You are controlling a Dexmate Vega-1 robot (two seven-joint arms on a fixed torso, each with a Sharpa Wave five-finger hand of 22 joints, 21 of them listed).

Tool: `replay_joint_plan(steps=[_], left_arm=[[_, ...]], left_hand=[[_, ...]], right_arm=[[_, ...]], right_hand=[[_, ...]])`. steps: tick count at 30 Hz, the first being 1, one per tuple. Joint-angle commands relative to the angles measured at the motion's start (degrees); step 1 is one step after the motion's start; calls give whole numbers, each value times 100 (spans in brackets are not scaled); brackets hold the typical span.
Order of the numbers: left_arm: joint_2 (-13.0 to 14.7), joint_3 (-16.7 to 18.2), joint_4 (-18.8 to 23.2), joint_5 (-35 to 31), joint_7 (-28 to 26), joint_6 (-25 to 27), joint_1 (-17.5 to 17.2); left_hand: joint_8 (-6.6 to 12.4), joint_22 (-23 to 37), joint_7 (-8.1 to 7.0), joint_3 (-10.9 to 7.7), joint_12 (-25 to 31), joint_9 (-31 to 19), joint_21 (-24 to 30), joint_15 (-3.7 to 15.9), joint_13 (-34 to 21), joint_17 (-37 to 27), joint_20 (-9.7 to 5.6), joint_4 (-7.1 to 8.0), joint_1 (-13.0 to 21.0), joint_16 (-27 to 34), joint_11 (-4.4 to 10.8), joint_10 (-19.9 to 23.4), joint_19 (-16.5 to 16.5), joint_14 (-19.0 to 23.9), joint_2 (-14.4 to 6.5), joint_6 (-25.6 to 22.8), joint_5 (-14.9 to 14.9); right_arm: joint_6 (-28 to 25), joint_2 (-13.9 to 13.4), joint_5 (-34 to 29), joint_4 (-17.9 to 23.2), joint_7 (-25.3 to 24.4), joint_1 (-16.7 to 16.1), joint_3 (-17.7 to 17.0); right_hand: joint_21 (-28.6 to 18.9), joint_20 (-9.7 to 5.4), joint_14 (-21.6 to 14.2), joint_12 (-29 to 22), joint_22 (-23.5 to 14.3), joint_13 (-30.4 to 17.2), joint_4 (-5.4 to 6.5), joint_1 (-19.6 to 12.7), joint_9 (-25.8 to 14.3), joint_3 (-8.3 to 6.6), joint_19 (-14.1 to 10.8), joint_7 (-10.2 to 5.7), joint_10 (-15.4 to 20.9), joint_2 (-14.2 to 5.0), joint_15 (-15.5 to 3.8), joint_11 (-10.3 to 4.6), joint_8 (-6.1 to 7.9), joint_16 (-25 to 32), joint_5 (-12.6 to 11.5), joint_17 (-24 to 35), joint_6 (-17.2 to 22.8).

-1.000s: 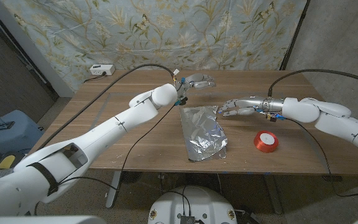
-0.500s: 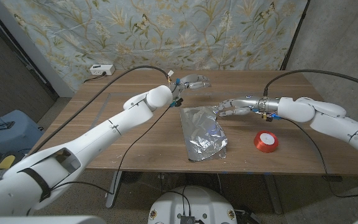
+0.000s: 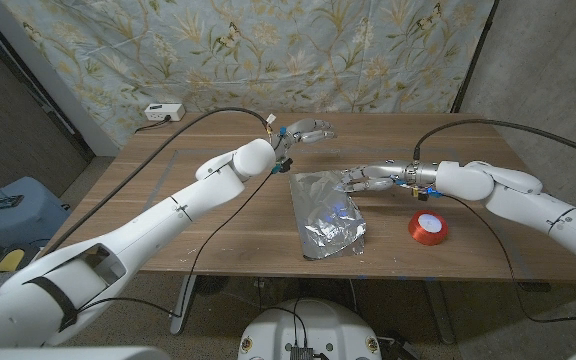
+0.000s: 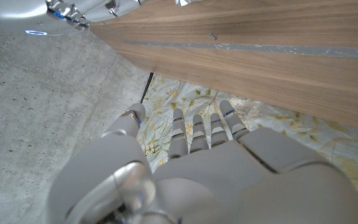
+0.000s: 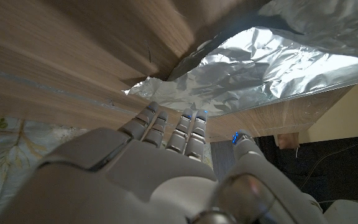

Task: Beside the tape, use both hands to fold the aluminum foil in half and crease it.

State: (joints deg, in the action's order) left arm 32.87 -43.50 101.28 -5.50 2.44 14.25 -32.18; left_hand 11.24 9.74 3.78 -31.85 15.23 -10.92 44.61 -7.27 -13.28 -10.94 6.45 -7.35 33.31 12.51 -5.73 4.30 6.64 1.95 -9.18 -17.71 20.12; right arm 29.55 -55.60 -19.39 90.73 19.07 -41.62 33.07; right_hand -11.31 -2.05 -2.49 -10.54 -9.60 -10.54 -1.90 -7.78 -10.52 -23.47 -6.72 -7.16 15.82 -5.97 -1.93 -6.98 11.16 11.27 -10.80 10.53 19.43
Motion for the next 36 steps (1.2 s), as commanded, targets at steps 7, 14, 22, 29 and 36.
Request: replay_joint_plan(steps=[7,14,22,29,36], left_arm=[[114,125,277,8,-231,213,-202],[148,127,353,-27,-278,255,-234],[217,148,433,-24,-269,208,-282],[264,148,549,-114,-315,216,-329],[352,200,673,-185,-378,251,-448]], left_hand=[[-17,24,-4,-63,-16,-19,-50,-31,4,-1,9,-13,-62,-20,-12,27,-50,31,-5,14,-15],[-17,25,1,-70,-22,-19,-78,-33,14,-1,8,-15,-75,-24,-19,38,-59,33,-11,11,-21],[-16,26,17,-83,-33,-19,-106,-48,23,-2,26,-13,-83,-27,-28,38,-64,34,-27,7,-25],[-12,27,15,-90,-34,-19,-127,-39,29,2,13,-21,-88,-28,7,55,-78,47,-23,-7,-29],[17,28,-19,-100,-7,-20,-145,16,38,5,-17,-35,-100,4,61,155,-141,153,-9,-103,-35]], right_arm=[[98,383,-171,-424,-58,360,283],[120,433,-316,-538,-119,434,382],[231,520,-479,-726,-244,503,515],[382,549,-635,-948,-361,566,622],[555,610,-677,-1185,-483,633,695]], right_hand=[[30,-160,-43,-15,-13,-17,-20,23,-20,-36,4,4,-10,0,-273,11,-15,27,2,19,-27],[32,-161,-36,-20,-13,-16,-27,26,-20,-40,5,17,-1,-3,-280,6,-13,23,1,19,-25],[31,-189,-39,-20,-13,-16,-34,28,-20,-41,-1,20,-2,-7,-289,12,-11,23,1,19,-22],[29,-208,-35,-20,-13,-16,-41,27,-20,-44,-9,23,-4,-15,-298,-10,-5,22,1,19,-10],[29,-219,-38,-20,-13,-16,-49,27,-20,-43,-12,27,-6,-17,-302,-32,3,24,2,20,9]])
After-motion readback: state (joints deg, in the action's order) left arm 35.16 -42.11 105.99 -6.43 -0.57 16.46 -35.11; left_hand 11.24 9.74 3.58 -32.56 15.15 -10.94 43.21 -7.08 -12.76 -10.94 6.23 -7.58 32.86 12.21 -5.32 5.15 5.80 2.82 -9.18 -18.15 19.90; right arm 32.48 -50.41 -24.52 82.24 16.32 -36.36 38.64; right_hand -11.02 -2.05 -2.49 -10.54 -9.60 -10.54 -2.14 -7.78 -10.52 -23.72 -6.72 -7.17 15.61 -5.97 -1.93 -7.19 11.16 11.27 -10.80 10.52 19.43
